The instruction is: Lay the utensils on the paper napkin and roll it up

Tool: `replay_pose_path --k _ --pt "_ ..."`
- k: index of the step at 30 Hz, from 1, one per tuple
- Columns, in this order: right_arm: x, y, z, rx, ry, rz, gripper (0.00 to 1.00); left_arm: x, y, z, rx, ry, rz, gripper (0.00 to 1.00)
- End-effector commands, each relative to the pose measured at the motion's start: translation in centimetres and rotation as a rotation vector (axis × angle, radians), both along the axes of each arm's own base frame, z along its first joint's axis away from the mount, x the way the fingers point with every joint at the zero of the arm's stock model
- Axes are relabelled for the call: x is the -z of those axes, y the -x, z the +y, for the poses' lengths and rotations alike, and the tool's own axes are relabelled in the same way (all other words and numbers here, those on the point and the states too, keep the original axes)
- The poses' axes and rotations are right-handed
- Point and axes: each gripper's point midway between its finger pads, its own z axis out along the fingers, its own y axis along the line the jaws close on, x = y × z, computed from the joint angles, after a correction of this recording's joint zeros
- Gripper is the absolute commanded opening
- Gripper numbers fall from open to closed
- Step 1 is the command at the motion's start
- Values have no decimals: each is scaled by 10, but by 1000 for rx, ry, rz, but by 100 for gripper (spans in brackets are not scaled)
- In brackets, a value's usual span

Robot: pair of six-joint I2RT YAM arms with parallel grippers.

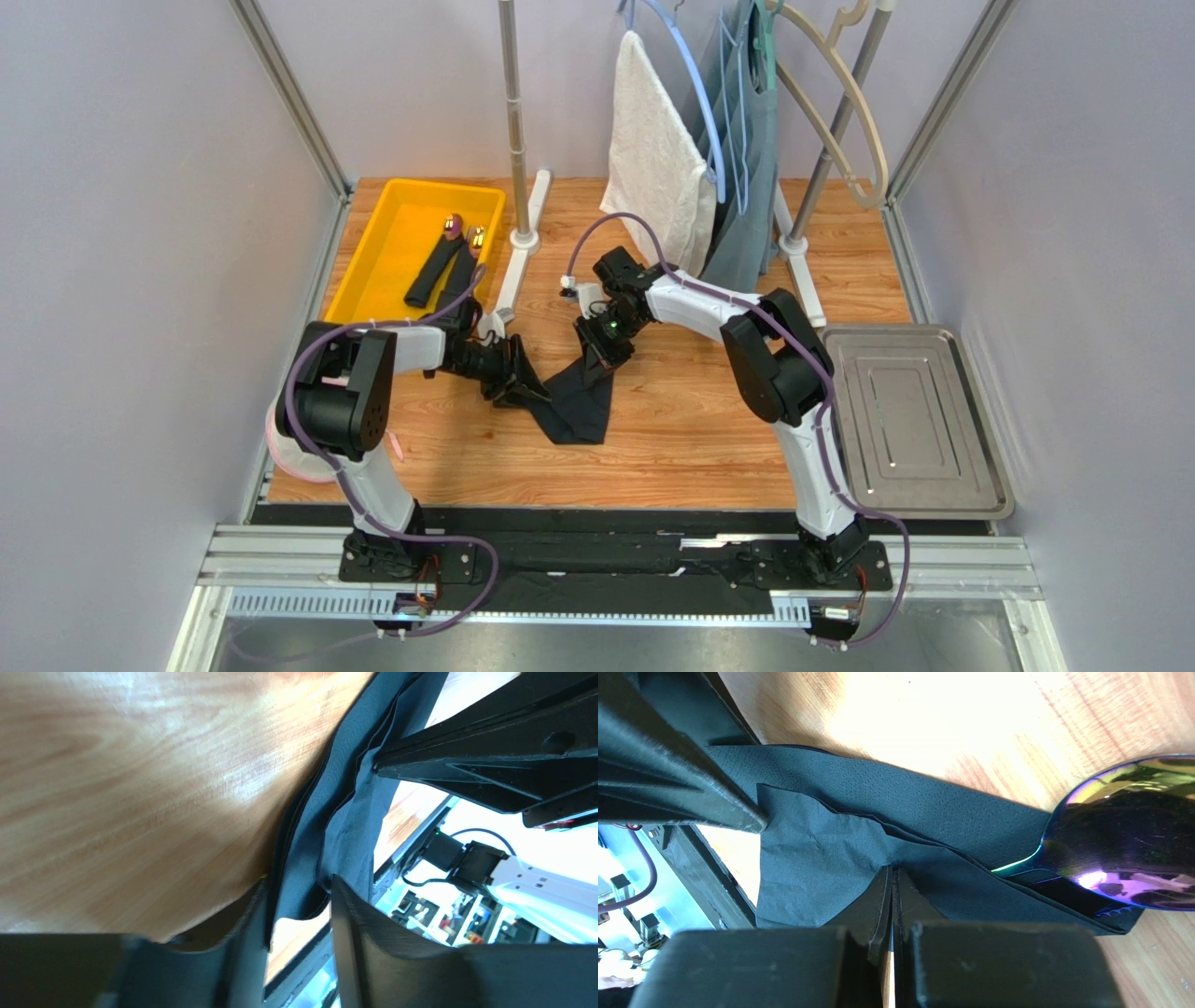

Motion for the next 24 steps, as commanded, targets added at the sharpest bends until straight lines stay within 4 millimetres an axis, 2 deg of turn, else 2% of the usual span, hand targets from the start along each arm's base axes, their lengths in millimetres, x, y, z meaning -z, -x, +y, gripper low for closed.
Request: replay_pose_path --k 1,5,10,13,17,21,24 --pt "44 13 -24 -11 155 45 0 -11 -18 -5 16 21 -89 36" --pt "44 13 -24 -10 157 41 0 -36 -23 -9 17 46 -162 24" --pt "44 13 -23 -8 159 39 0 -56 -19 -28 77 70 -204 17" --pt "45 14 -23 -6 160 43 0 -56 -15 -39 108 63 -199 14" --pt "45 14 -22 -2 158 45 0 -55 -14 -56 120 95 -168 20" --pt "45 14 -21 -5 156 46 0 -54 -12 -75 139 123 -177 15" --pt "44 13 -21 -3 155 43 0 -44 -8 -81 139 119 -153 11"
